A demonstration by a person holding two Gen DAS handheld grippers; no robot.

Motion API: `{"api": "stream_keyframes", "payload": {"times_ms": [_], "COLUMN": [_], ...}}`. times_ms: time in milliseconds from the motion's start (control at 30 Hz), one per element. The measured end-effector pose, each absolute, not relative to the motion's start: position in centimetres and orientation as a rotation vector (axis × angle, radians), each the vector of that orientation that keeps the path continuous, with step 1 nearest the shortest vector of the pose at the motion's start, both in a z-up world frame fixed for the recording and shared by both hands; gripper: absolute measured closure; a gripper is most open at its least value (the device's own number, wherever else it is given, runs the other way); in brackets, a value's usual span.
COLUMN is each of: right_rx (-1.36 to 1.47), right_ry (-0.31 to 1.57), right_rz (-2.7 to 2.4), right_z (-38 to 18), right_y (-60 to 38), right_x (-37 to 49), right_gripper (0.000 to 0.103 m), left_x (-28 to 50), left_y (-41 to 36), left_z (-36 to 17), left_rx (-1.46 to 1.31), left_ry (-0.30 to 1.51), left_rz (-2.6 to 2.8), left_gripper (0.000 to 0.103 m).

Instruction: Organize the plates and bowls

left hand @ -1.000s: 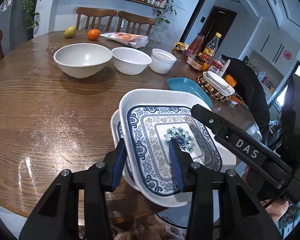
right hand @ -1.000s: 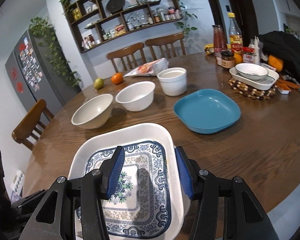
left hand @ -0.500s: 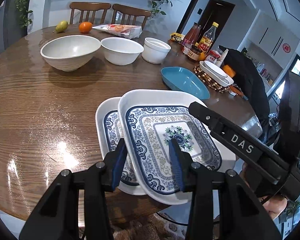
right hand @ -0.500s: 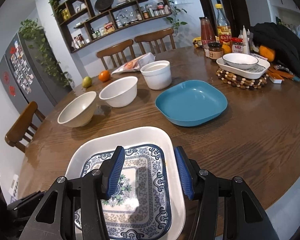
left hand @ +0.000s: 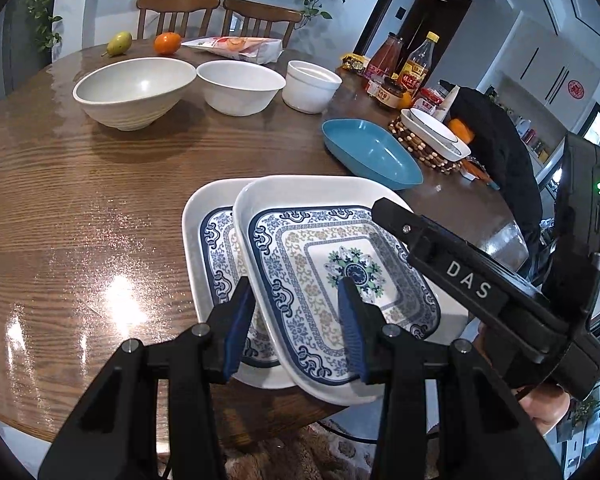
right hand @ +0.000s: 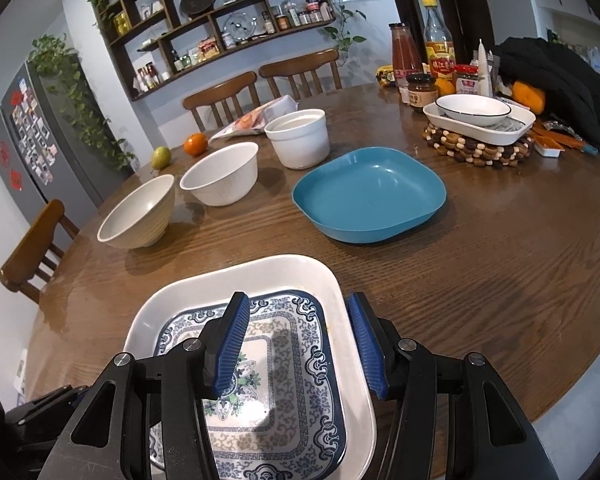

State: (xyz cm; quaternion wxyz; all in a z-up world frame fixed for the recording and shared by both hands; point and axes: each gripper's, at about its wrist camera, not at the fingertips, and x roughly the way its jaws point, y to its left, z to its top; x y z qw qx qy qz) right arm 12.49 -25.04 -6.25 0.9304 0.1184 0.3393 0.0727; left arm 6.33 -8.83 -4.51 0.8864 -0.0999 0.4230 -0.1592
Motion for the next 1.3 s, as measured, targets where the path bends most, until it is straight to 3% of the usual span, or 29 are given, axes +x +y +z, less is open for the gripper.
{"api": "stream_keyframes", "payload": {"times_ms": [1300], "right_rx": [0.207], "right_ry": [0.664], "right_rz": [0.163], "right_z": [-5.6], "right_y": [-24.1], "right_x": [11.7], "right_gripper": [0.048], "left_x": [4.7], "left_y": [-5.8], "left_z": [-3.2], "left_rx": [-0.267], "left_ry": [0.797], "left_rz": [-0.308], "left_gripper": [0.05]}}
